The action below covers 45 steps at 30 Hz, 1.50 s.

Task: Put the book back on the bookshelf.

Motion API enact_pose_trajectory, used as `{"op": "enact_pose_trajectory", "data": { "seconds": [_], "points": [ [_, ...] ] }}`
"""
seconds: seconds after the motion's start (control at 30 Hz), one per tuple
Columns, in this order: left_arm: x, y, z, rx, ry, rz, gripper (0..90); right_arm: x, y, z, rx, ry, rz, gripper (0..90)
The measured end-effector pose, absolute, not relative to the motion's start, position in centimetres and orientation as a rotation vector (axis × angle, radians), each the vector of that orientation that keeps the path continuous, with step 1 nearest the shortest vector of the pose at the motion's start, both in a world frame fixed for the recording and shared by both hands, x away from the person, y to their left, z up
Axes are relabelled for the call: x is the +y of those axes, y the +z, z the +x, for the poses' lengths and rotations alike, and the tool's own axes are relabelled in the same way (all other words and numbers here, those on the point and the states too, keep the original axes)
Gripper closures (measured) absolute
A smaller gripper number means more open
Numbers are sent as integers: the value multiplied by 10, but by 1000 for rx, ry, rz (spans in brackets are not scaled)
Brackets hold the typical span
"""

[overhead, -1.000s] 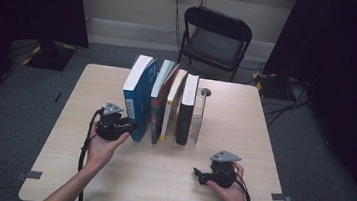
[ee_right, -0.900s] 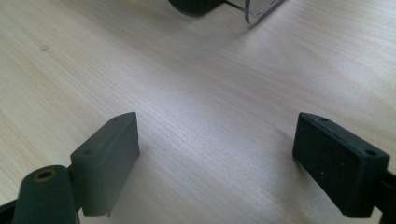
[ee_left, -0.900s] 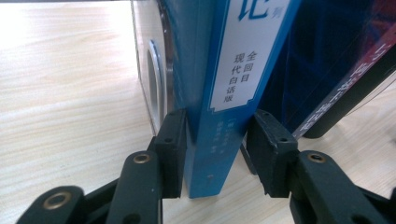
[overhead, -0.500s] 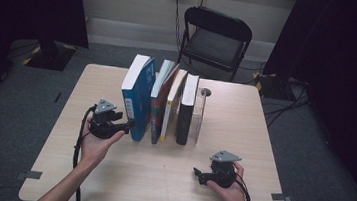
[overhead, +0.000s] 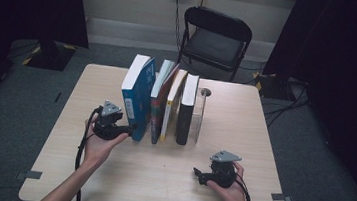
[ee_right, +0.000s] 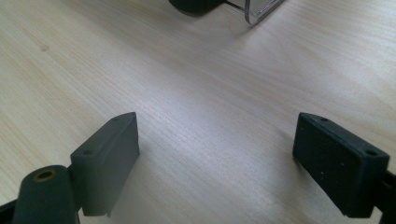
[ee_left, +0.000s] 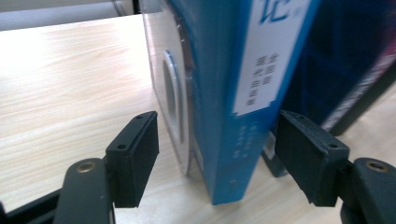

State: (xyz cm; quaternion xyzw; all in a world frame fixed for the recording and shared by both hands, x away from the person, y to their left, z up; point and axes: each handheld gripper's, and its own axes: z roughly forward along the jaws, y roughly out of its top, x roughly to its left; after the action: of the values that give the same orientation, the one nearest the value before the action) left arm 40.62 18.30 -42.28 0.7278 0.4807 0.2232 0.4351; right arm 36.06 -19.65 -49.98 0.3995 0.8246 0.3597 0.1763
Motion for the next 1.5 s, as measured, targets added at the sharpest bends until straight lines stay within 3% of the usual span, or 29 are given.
{"op": "enact_pose_trajectory", "data": {
  "seconds": [0.47, 0.67, 1.13, 1.5],
  "points": [
    [185, -422, 402, 1189, 552, 1815, 312, -197, -500, 360, 2335, 1018, 1133, 144],
    [190, -421, 387, 1151, 538, 1860, 265, -197, -500, 361, 2335, 1018, 1132, 144],
    [223, -447, 354, 1191, 470, 1945, 199, -197, -500, 361, 2335, 1018, 1132, 144],
    [241, -485, 345, 1280, 457, 2075, 202, -197, -500, 361, 2336, 1019, 1130, 143]
  ]
}}
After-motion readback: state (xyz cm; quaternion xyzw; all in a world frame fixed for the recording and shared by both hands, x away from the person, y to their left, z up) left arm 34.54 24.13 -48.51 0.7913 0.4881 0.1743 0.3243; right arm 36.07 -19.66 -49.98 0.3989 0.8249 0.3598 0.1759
